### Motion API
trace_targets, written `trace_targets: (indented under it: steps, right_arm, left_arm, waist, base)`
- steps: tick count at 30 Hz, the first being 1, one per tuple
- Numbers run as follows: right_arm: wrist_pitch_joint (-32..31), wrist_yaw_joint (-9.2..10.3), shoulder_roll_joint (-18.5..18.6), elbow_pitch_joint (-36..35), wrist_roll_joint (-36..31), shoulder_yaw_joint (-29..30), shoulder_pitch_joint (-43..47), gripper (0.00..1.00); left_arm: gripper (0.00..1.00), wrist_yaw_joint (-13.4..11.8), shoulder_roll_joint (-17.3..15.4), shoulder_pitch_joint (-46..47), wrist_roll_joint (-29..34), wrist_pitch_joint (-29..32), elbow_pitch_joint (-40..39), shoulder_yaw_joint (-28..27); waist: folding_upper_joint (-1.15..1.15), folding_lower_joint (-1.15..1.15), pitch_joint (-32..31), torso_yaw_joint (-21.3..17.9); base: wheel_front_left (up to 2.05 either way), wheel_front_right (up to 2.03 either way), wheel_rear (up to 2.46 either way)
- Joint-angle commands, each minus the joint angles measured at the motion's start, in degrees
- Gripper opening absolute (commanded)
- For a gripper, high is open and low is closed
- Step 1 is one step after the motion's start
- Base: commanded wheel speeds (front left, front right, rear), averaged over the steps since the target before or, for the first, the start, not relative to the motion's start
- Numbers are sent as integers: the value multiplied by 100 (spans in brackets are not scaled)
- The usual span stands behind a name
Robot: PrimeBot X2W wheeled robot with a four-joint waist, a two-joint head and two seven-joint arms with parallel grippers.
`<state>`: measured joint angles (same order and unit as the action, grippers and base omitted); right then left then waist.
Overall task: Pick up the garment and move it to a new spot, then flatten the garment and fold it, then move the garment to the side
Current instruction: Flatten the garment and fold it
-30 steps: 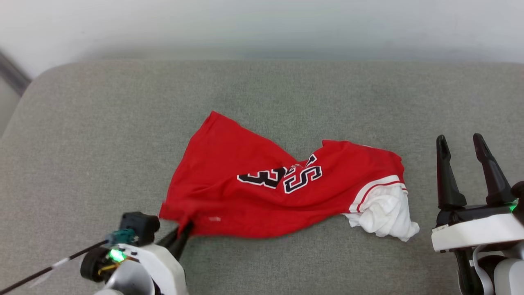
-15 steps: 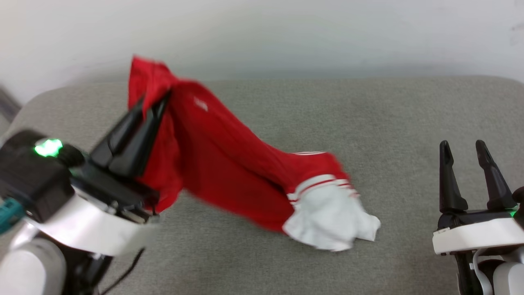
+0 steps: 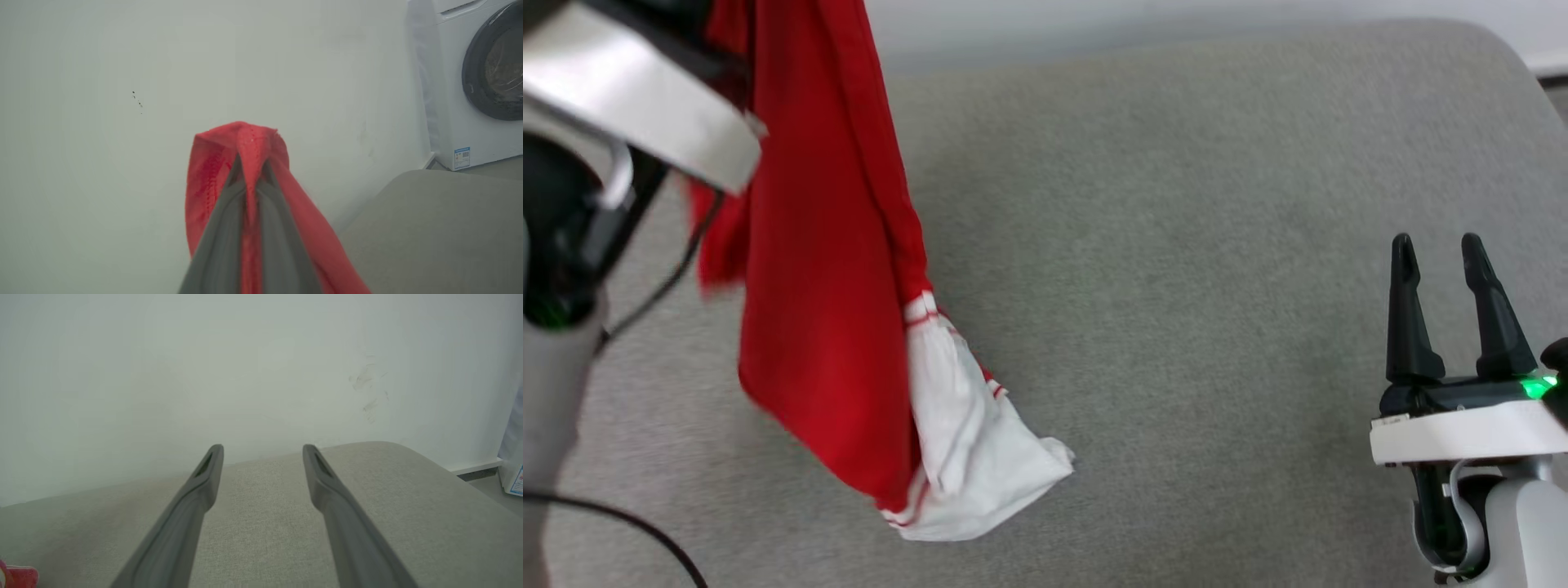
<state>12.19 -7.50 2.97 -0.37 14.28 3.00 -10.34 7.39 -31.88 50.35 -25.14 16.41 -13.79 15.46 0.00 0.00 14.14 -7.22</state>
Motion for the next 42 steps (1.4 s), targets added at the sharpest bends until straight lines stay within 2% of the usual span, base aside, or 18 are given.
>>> trace_targets:
  steps: [1,5,13,14,15,22,26,30,34,39,42]
  right_arm:
    - [57,2,-16,45,27,-35,-111,100]
    - [165,2,-15,196,128,-140,-294,100]
    - [284,2,-16,430,248,-373,-616,100]
    - [292,2,-15,458,248,-404,-646,100]
    - [295,2,-14,480,256,-436,-673,100]
    - [308,2,-15,576,225,-589,-809,100]
    - [301,2,-13,613,150,-611,-835,100]
    - [299,2,-13,657,38,-571,-800,100]
    - [299,2,-12,708,-74,-514,-686,100]
    - [209,2,-12,686,-199,-406,-512,100]
    - [95,2,-13,597,-293,-324,-390,100]
  left_arm:
    - [0,1,-89,281,-36,-17,175,136]
    - [0,2,-282,1304,-131,-97,981,708]
    - [0,-4,189,2551,-188,-530,2675,1876]
    - [44,-4,276,2586,-234,-605,2875,1988]
    - [100,-4,356,2596,-322,-700,3053,2125]
    - [100,-3,493,2501,-749,-1248,3676,3348]
    - [100,-3,436,2454,-1058,-1563,3883,3720]
    - [100,-3,325,2411,-1255,-1901,4098,3781]
    - [100,-46,159,2282,-1407,-2292,4270,3602]
    - [100,-297,-86,1831,-1567,-2740,4267,3363]
    - [100,-562,-295,1434,-1662,-2900,4089,3216]
  waist:
    - [0,0,386,-351]
    - [0,0,711,-565]
    - [0,0,1169,-774]
    - [0,0,1205,-788]
    - [0,0,1237,-796]
    - [0,0,1315,-710]
    - [0,0,1216,-569]
    - [0,0,1013,-374]
    - [0,0,707,-148]
    - [0,0,262,169]
    - [0,0,37,365]
  base:
    - [0,0,0]
    - [0,0,0]
    - [0,0,0]
    - [0,0,0]
    - [0,0,0]
    - [0,0,0]
    - [0,0,0]
    - [0,0,0]
    - [0,0,0]
    - [0,0,0]
    - [0,0,0]
